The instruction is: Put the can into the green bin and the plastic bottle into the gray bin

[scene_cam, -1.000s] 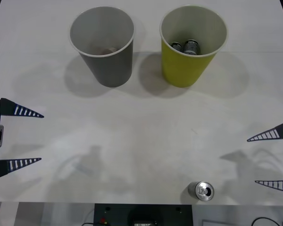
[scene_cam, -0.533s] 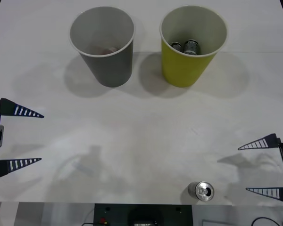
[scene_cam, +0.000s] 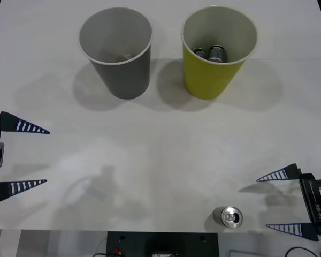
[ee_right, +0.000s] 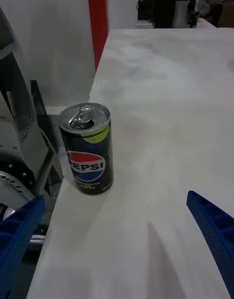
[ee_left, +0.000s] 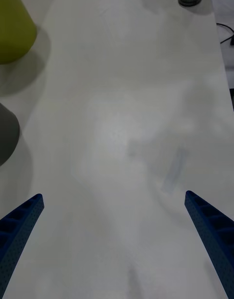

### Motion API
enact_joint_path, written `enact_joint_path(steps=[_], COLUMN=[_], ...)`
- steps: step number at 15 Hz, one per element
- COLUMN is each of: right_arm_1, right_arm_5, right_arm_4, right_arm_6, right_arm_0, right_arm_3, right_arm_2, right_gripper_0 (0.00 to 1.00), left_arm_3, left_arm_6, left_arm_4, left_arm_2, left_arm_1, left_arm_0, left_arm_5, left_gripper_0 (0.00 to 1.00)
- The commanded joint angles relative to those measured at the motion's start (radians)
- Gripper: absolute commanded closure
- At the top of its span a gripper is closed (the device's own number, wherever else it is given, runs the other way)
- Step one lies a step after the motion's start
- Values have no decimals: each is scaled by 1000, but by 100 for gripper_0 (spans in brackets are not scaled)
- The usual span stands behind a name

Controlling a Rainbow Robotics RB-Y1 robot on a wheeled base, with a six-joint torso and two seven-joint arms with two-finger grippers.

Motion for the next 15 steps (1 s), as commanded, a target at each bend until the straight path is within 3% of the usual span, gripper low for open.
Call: enact_joint_path(steps=[1, 5, 15], right_arm_1=[39, 118, 183], right_arm_5=[1, 1, 72], right_arm_4=[-1, -1, -1], right_arm_6=[8, 15, 49], right_arm_0=[-3, -3, -3], right_arm_3=[22, 47, 50], right_arm_2=[16, 31, 109], right_gripper_0=[0, 0, 0], left_arm_3=[0, 0, 0], left_arm_6=[0, 0, 0], left_arm_4=[0, 0, 0], left_arm_2=[0, 0, 0], left_arm_1=[0, 0, 0], left_arm_0=[0, 0, 0], left_arm_5=[0, 0, 0], left_gripper_0=[0, 0, 0])
